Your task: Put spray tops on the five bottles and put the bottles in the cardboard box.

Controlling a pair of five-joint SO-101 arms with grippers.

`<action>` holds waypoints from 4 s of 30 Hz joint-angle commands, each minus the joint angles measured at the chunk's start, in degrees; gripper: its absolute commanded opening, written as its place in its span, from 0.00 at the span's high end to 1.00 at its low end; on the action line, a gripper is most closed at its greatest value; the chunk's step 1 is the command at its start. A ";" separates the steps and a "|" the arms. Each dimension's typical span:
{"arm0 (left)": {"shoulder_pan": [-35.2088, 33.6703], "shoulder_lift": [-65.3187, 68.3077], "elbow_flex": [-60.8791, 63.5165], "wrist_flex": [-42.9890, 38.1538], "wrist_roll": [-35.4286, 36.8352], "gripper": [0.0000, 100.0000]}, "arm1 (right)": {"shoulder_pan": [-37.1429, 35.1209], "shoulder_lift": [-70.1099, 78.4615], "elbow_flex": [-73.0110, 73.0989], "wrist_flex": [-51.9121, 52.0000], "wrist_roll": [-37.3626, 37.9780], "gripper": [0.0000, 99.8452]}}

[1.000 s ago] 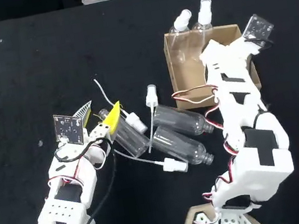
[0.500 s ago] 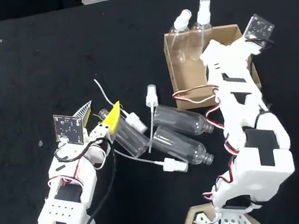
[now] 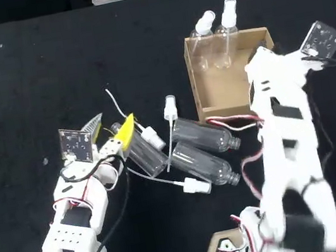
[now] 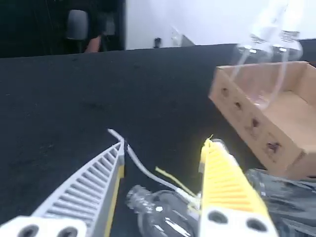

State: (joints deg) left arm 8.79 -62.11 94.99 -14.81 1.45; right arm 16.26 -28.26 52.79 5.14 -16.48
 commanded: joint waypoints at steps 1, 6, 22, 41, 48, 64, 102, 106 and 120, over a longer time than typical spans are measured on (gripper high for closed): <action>-3.82 -1.32 -0.66 -1.14 -0.18 0.76 | -6.07 -11.82 -0.22 8.00 5.98 0.91; -13.23 -1.05 -3.47 -0.97 10.11 0.76 | -21.63 -20.79 -0.22 20.31 13.19 0.91; -24.57 -0.79 -6.73 -0.88 19.25 0.76 | -51.16 15.60 -18.07 35.34 24.00 0.76; -24.66 -1.32 -6.46 -0.88 18.90 0.76 | -55.38 35.30 -32.75 47.12 24.09 0.72; -25.36 -1.32 -6.64 -0.88 18.81 0.76 | -55.56 34.42 -32.66 48.00 24.09 0.86; -25.63 -1.32 -6.73 -0.97 18.81 0.76 | -58.11 36.97 -31.96 47.65 24.26 0.73; -22.20 -1.32 -6.11 -0.97 17.05 0.76 | 35.87 9.89 -26.68 65.67 48.18 0.98; -19.65 -1.32 -5.41 -1.14 11.25 0.76 | 36.04 16.04 -26.86 60.40 50.11 0.98; -17.80 -1.32 -5.14 -0.97 9.85 0.76 | 33.67 31.08 -30.20 57.85 54.24 0.86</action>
State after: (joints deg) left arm -9.67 -62.11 92.18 -14.81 11.82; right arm 50.99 2.07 26.24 60.35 34.95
